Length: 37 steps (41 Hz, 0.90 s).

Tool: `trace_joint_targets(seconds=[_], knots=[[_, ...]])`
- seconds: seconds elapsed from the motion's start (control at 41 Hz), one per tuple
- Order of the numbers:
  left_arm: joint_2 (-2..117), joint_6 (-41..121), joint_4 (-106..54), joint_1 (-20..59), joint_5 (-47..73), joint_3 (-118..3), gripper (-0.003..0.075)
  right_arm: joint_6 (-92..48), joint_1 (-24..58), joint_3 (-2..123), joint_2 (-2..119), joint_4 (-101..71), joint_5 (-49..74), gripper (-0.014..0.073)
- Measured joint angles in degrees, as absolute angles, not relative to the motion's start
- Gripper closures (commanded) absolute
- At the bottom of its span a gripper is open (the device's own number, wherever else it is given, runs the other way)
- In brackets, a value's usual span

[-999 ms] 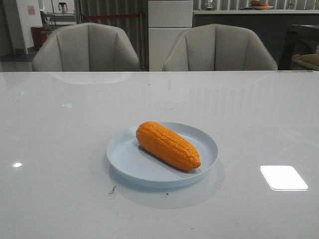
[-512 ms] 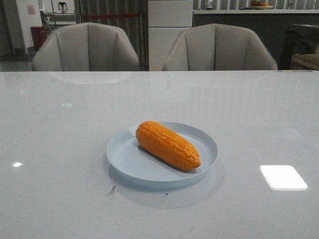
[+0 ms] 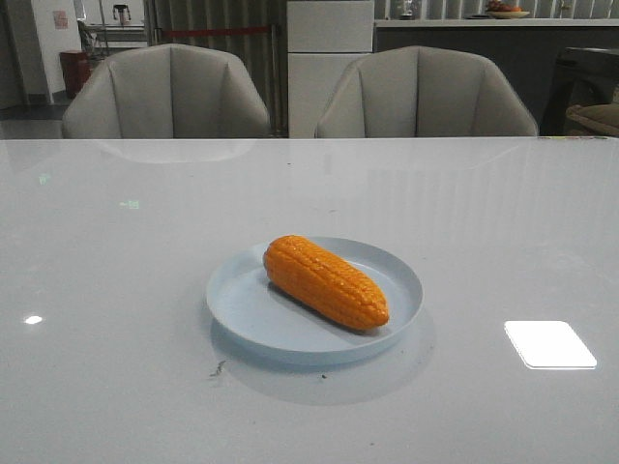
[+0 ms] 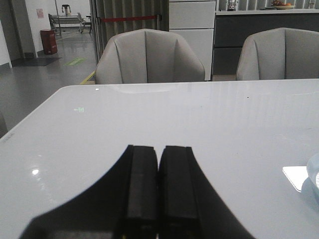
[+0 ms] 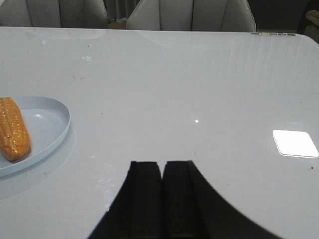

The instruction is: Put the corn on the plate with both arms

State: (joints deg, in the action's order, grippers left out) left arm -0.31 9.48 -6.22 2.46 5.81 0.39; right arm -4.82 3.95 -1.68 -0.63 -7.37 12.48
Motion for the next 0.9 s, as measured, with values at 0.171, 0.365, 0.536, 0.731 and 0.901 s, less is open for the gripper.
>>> trace_joint_targets(seconds=[0.171,0.365,0.536,0.731,0.901], knots=[[-0.3,9.5,-5.9,2.5,5.8,0.4,0.0631,-4.8,4.0,-1.7,-0.6,-7.4,12.5,0.0525],[-0.3,9.5,-5.8,2.5,5.8,0.4,0.0631,-4.8,4.0,-1.7,-0.6,-7.4,12.5,0.0525],[-0.3,9.5,-5.8,2.5,5.8,0.4,0.0631,-4.8,4.0,-1.7,-0.6,-7.4,12.5,0.0525],[-0.3,9.5,-5.7,2.5,5.8,0.4,0.0631,-4.8,4.0,-1.7,-0.6,-7.4,12.5,0.0525],[-0.3,9.5,-5.7,2.5,5.8,0.4,0.0631,-4.8,4.0,-1.7,-0.6,-7.4,12.5,0.0525]])
